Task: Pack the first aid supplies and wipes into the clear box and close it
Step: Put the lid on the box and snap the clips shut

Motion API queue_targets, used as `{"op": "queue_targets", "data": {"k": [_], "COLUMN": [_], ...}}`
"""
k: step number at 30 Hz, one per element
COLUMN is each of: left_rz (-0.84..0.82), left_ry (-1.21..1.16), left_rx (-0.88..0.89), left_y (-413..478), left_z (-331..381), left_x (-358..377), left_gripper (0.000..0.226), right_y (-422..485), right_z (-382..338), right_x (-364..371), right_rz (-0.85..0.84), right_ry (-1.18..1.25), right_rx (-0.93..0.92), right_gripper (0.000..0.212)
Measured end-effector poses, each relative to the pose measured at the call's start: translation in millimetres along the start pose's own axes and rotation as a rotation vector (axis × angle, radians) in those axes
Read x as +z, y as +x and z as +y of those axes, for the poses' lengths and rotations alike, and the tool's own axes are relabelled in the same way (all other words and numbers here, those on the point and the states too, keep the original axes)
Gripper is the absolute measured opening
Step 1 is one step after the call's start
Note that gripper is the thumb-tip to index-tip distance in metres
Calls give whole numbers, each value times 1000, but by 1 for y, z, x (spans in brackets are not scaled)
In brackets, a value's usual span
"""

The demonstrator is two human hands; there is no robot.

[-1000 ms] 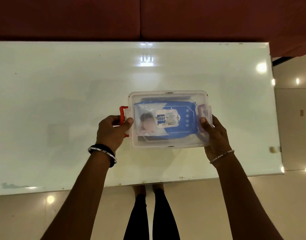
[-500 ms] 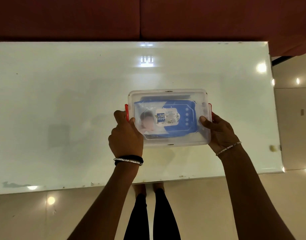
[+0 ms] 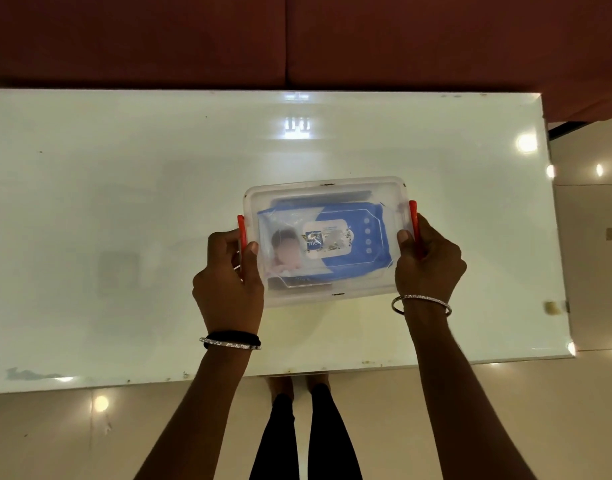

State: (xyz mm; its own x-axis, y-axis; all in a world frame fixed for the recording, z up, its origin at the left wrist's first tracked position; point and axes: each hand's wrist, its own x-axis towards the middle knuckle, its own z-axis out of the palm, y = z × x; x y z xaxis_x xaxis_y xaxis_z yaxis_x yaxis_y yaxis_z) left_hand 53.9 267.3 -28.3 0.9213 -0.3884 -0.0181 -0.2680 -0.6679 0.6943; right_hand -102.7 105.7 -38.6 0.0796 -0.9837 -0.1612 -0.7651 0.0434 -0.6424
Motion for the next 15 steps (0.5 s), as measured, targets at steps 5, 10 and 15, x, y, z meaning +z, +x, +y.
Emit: {"op": "queue_targets", "data": {"k": [5, 10, 15], "left_rz": [38, 13, 34], "left_ry": [-1, 4, -2], "left_rx": [-16, -8, 26], "left_y": [24, 45, 54], "left_z": [-7, -16, -22], "left_x": [-7, 2, 6], "left_gripper": [26, 26, 24], "right_y": [-3, 1, 6], "right_z": [-17, -24, -22], "right_x": [13, 29, 39], "right_rz": [13, 34, 56], "right_ry": [52, 77, 71], "right_rx": [-31, -45, -71], "right_gripper": [40, 41, 40]}}
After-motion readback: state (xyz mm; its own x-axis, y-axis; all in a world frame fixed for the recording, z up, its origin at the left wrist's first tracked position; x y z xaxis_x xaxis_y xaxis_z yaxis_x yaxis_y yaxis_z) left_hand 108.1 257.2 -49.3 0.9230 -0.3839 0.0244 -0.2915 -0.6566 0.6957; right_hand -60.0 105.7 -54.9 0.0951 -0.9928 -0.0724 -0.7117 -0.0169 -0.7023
